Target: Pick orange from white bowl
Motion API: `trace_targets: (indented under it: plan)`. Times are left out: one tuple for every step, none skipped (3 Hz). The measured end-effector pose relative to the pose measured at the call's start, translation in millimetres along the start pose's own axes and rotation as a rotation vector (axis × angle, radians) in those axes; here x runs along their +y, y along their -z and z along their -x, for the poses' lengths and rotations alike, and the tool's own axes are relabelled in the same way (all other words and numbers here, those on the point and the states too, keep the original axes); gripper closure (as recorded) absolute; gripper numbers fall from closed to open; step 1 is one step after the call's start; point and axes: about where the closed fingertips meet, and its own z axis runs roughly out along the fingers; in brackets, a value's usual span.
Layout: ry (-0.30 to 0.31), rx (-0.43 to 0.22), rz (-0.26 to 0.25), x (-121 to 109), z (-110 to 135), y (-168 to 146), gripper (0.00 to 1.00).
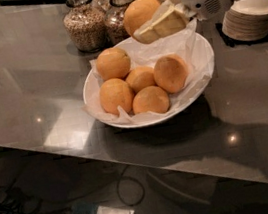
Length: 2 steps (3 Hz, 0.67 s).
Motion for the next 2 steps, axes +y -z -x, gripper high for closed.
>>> trace_targets:
  plan:
    - [0.071,-0.184,0.079,16.9,13.6,28.3,1.0]
    - [0.182,-0.262,0.111,41.4,29.1,54.5,1.0]
